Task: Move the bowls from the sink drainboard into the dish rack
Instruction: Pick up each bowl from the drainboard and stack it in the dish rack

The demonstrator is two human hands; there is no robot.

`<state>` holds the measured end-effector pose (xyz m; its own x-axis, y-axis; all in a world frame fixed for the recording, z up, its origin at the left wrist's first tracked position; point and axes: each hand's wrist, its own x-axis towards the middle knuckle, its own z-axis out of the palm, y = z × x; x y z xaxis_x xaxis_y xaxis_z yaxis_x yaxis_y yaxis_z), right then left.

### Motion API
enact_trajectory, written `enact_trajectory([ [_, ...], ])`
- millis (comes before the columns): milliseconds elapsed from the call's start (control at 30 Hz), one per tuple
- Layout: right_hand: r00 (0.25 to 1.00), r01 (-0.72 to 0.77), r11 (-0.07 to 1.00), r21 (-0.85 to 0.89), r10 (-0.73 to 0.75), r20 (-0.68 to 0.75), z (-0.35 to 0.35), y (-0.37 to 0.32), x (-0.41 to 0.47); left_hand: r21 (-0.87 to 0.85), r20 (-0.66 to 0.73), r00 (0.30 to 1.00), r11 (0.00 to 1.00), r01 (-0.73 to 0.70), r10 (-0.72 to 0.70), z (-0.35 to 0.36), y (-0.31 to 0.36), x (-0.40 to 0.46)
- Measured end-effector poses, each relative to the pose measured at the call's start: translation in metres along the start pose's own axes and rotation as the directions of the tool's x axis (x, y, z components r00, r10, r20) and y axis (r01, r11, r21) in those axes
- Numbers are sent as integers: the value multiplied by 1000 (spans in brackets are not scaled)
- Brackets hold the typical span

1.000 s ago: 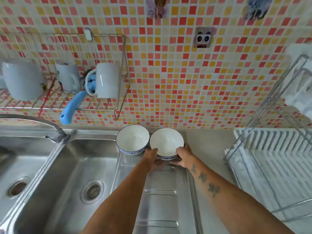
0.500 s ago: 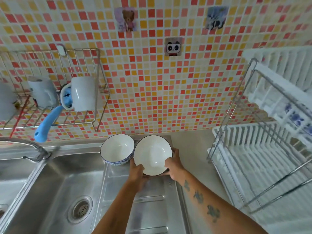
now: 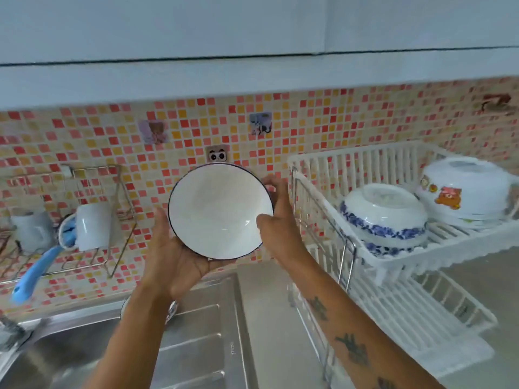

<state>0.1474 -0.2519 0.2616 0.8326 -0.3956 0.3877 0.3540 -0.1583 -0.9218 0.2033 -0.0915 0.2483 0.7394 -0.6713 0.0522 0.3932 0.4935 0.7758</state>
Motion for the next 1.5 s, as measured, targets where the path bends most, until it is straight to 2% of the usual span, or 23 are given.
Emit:
enact_trajectory([
  [133, 986, 166, 982, -87, -164, 25, -52, -62, -22, 36, 68, 996, 998, 58, -60, 48, -2, 6],
  [300, 965, 257, 955, -148, -261, -9, -120, -100, -43, 31, 209, 970, 993, 117, -121, 109, -27, 18],
  [433, 961, 252, 955, -157, -266, -70, -168, -110, -42, 54, 266, 954, 990, 129, -139, 161, -44, 23],
  [533, 965, 206, 964, -166, -229, -131, -196, -110, -37, 75, 244, 960, 990, 121, -136, 192, -56, 28],
  [667, 963, 124, 948, -292, -186, -194, -224, -109, -25, 174, 148, 989, 985, 6, -32, 221, -68, 39],
  [733, 971, 76, 955, -288, -137, -195, -237, -108, -16, 273, 125, 991, 958, -87, 55, 234, -74, 42],
  [800, 988, 33, 981, -190, -61, -142, -247, -105, -9, 394, 117, 977, 895, -209, 176, 244, -81, 49],
  [867, 998, -5, 1000, 9, 6, -69, -257, -103, -4, 507, 81, 948, 806, -304, 307, 252, -88, 55],
  [933, 999, -43, 967, 252, 40, 14, -268, -97, -2, 593, 49, 904, 716, -368, 424, 253, -93, 59],
  [1000, 997, -72, 923, 379, 60, 43, -279, -89, 0, 637, 40, 859, 649, -416, 511, 251, -98, 62],
  [1067, 995, -98, 941, 324, 88, 44, -283, -81, 3, 720, 59, 820, 545, -430, 570, 247, -106, 63],
  [1167, 991, -124, 989, 80, 119, 65, -274, -77, 4, 887, 122, 779, 284, -363, 615, 240, -116, 66],
  [1233, 985, -166, 985, -48, 168, 48, -266, -73, 4, 924, 166, 771, 177, -340, 615, 239, -123, 68],
  [1333, 984, -178, 973, -147, 179, -3, -263, -51, 11, 940, 188, 749, 105, -326, 635, 238, -130, 72],
  [1500, 974, -228, 959, -167, 226, -32, -261, -48, 11, 962, 182, 769, 51, -269, 613, 233, -134, 78],
])
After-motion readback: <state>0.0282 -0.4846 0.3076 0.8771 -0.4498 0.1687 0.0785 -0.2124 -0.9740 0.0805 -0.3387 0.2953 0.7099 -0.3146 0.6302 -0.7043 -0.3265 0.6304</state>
